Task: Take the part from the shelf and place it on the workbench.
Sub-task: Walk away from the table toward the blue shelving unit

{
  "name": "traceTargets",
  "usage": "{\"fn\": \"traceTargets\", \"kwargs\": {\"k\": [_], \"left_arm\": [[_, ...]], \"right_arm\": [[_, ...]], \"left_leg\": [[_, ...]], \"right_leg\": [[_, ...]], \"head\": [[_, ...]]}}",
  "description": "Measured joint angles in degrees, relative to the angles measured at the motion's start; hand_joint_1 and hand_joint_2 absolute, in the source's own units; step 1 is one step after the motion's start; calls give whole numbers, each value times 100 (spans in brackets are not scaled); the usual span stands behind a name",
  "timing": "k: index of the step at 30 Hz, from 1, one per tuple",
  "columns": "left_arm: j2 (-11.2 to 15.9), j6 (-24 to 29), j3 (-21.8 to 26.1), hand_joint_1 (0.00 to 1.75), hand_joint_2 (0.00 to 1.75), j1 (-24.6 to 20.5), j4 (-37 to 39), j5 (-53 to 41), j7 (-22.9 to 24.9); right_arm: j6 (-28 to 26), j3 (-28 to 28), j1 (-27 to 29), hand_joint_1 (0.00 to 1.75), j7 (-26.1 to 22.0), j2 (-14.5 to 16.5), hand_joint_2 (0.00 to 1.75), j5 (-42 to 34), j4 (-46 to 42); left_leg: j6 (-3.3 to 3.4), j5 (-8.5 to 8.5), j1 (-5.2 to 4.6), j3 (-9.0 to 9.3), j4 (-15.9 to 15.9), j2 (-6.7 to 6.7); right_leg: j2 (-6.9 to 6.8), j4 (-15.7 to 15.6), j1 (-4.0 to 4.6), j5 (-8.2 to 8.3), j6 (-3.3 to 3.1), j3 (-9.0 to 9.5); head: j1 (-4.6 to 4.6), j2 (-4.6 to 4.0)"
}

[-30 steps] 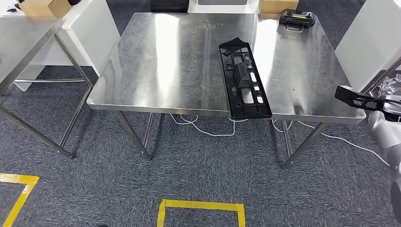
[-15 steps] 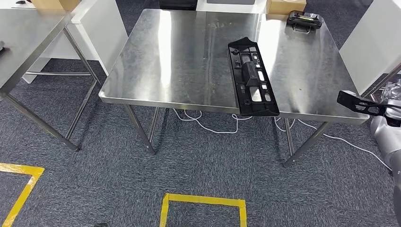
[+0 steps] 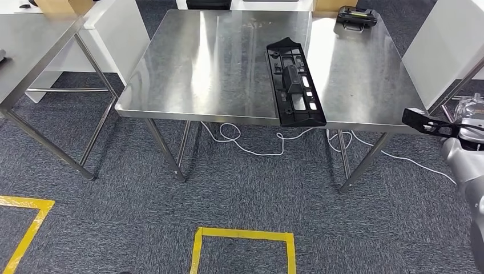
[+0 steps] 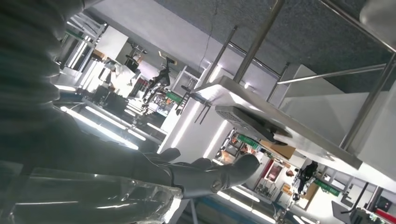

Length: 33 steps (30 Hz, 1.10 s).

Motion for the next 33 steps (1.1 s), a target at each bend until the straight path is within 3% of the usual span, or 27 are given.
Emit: {"fn": "traceTargets", "kwargs": {"k": [2,4,7,8,9,11,13,14,16,18,19,20,22,24,27,28,29,30,33], "left_arm": [[-1,1,1,0,0,-3,0,-4,0],[-4,2,2,0,0,-3,0,-11,-5],[-15,1,2,0,0,-2,0,-21,-25],[-24,-1,2,0,0,-2,0,-28,-38],[-32,-7,2,0,0,-1,0,-35,-53],[-42,-23,4,0,0,5,1,-52,-70],[-39,-50,7,0,0,12,1,-63,-70],[-40,-60,8,0,0,16,1,-68,-65],[-47,-72,9,0,0,20,2,-81,-47],[-54,-74,9,0,0,21,3,-98,-26],[-55,-72,9,0,0,21,2,-110,-16],[-56,-69,10,0,0,23,2,-121,-7],[-46,-64,15,0,0,31,1,-138,6],[-31,-62,25,0,0,39,-1,-158,12],[-26,-63,46,0,0,45,-2,-192,22],[-26,-66,51,0,0,48,-2,-200,26],[-25,-70,55,0,0,52,-2,-209,29],[-24,-75,56,0,0,55,-2,-221,31],[-23,-84,57,0,0,54,-2,-257,36]], "right_arm": [[-134,-57,122,0,1,1,175,-86,0],[-319,-155,326,0,12,14,175,-178,1],[-562,-324,771,0,66,56,175,-294,2],[-620,-380,932,0,84,58,175,-332,4],[-671,-439,1094,0,96,56,175,-370,7],[-774,-554,1420,0,104,52,175,-447,17],[-920,-663,1803,0,101,66,175,-519,27],[-1010,-715,1999,0,92,80,175,-560,31],[-1239,-830,2401,0,70,127,175,-671,33],[-1534,-977,2788,0,60,202,175,-819,33],[-1685,-1060,2974,0,66,247,175,-900,34],[-1833,-1152,3169,0,73,301,175,-985,34],[-2100,-1333,3536,0,76,419,175,-1162,36],[-2317,-1549,3867,0,-13,560,175,-1403,38],[-2379,-1929,4281,0,-218,758,175,-1721,42],[-2306,-2041,4395,0,-276,823,175,-1797,45],[-2210,-2148,4510,0,-339,894,175,-1882,51],[-2122,-2248,4624,0,-399,963,175,-1962,56],[-1921,-2516,4926,0,-572,1190,175,-2103,74]], "left_leg": [[53,208,0,557,-791,-13],[116,293,-35,831,-1225,-30],[185,389,-71,862,-1389,-26],[212,456,-69,887,-1480,-26],[246,531,-69,901,-1570,-27],[300,623,-94,872,-1639,-34],[315,650,-137,821,-1634,-47],[317,658,-158,808,-1632,-55],[312,662,-193,802,-1620,-67],[285,641,-240,779,-1574,-74],[268,628,-260,764,-1550,-76],[252,618,-276,750,-1531,-78],[222,597,-279,736,-1500,-82],[129,404,-250,645,-1261,-74],[-44,-175,-127,197,-230,-50],[-83,-272,-79,76,44,-41],[-115,-247,-33,58,106,-33],[-142,-118,8,156,-59,-26],[-175,359,59,768,-1194,-44]], "right_leg": [[4,-16,-2,44,48,-14],[-8,-67,-4,94,123,16],[-30,-185,36,175,252,59],[-31,-145,57,140,256,21],[-29,18,77,39,226,-65],[-18,707,87,-314,119,-390],[-16,1336,100,-558,104,-646],[-15,1391,110,-569,129,-640],[-21,776,133,-365,192,-247],[-41,-19,173,-161,160,227],[-48,-216,192,-116,119,340],[-51,-287,212,-102,77,380],[-45,-302,171,-78,37,382],[-49,-319,101,-63,-20,395],[-55,-321,77,-58,-68,384],[-53,-320,74,-58,-67,379],[-51,-320,67,-59,-66,380],[-47,-320,58,-59,-63,385],[-26,-321,46,-49,-26,400]], "head": [[3,0],[3,0],[-9,0],[-5,0],[6,0],[20,0],[25,0],[25,0],[27,0],[24,0],[22,0],[20,0],[24,0],[18,0],[6,0],[5,0],[7,0],[8,0],[6,0]]}}
